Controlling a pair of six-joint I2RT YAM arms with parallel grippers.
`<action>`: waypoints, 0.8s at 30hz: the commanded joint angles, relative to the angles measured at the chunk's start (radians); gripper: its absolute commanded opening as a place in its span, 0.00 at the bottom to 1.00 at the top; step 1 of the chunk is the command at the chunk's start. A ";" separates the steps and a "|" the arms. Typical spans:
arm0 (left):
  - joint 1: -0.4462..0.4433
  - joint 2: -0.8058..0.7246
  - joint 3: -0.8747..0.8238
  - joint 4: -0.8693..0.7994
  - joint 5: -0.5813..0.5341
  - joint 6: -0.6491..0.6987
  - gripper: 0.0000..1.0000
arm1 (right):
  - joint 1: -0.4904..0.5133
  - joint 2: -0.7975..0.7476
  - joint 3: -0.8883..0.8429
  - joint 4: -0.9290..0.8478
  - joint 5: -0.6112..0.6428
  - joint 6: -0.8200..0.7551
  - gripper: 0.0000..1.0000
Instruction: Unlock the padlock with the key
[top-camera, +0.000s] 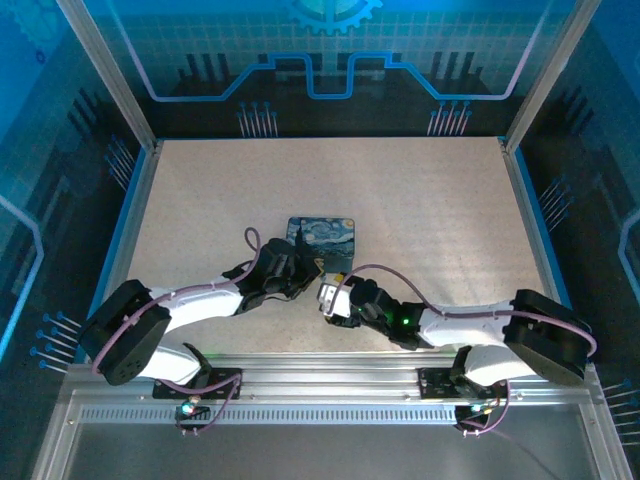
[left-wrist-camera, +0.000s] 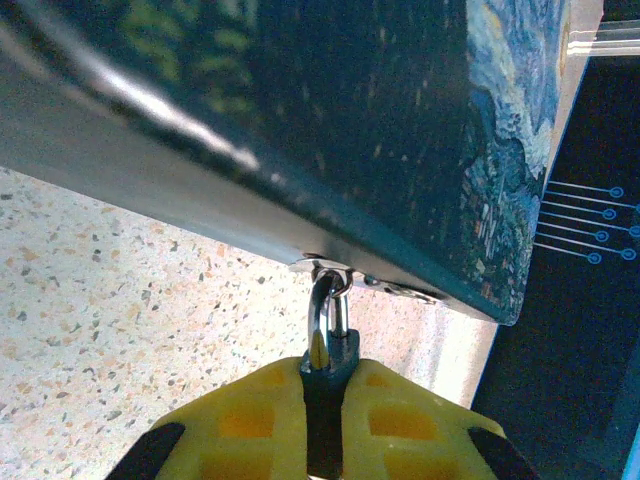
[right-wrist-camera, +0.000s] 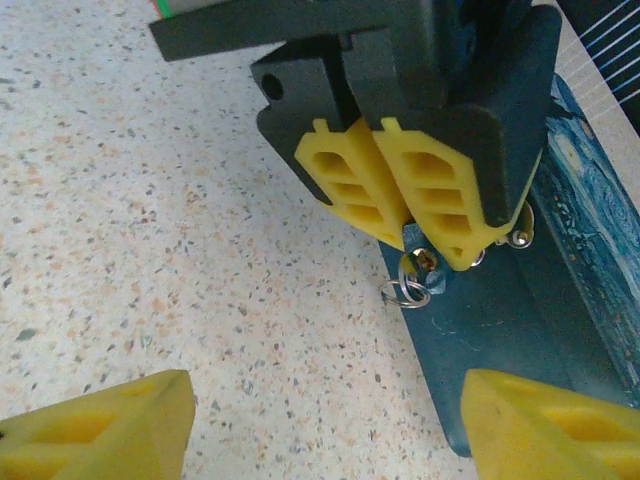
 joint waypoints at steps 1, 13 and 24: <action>-0.005 -0.032 0.033 -0.009 0.021 -0.004 0.05 | 0.007 0.041 0.030 0.126 0.029 0.031 0.68; -0.006 -0.033 0.030 -0.008 0.019 -0.002 0.05 | -0.013 0.111 0.053 0.182 0.060 0.059 0.47; -0.006 -0.029 0.028 -0.003 0.021 -0.005 0.05 | -0.021 0.152 0.075 0.204 0.072 0.070 0.30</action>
